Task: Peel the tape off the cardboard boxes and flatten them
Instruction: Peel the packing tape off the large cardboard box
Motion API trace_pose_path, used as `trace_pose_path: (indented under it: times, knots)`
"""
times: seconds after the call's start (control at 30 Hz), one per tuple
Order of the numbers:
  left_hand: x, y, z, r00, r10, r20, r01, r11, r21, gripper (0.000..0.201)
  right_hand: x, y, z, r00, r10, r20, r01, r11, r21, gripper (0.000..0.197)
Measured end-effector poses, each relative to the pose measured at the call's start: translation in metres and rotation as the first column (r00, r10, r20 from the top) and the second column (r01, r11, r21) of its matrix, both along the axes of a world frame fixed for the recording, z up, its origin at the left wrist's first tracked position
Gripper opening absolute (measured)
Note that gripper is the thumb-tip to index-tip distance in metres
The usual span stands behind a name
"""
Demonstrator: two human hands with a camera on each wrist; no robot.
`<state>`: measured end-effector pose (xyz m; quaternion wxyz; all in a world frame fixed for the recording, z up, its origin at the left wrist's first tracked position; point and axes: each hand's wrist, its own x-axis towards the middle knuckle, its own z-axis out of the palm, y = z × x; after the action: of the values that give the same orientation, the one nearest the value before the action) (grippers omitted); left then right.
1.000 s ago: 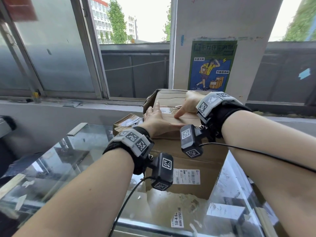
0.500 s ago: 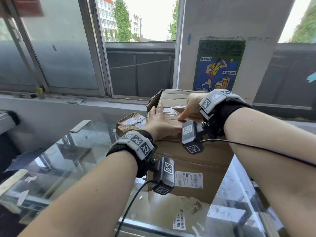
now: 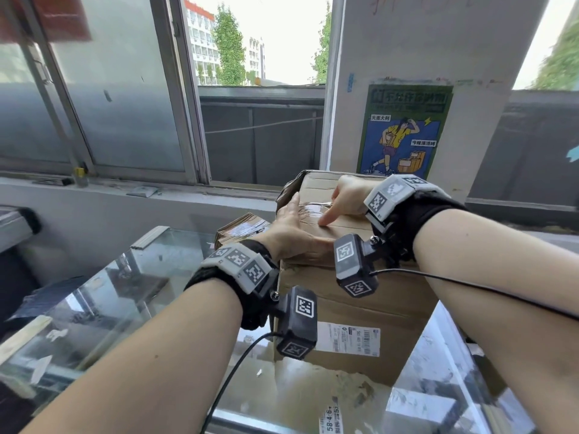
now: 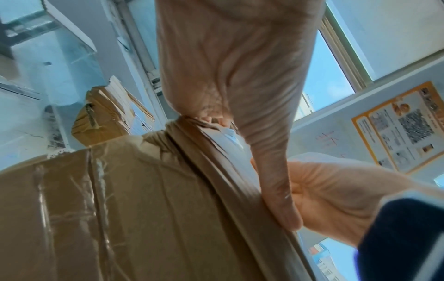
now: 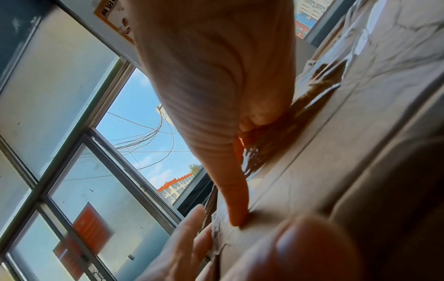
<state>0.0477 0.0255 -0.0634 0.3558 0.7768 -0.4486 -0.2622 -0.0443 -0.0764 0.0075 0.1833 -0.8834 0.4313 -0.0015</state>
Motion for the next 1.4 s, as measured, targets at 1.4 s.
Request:
trace_pose_path:
  times: [1.4]
  knots:
    - [-0.014, 0.012, -0.012, 0.981, -0.029, -0.191, -0.019, 0.971, -0.240, 0.155, 0.005, 0.018, 0.005, 0.998, 0.061, 0.027, -0.060, 0.998, -0.027, 0.039]
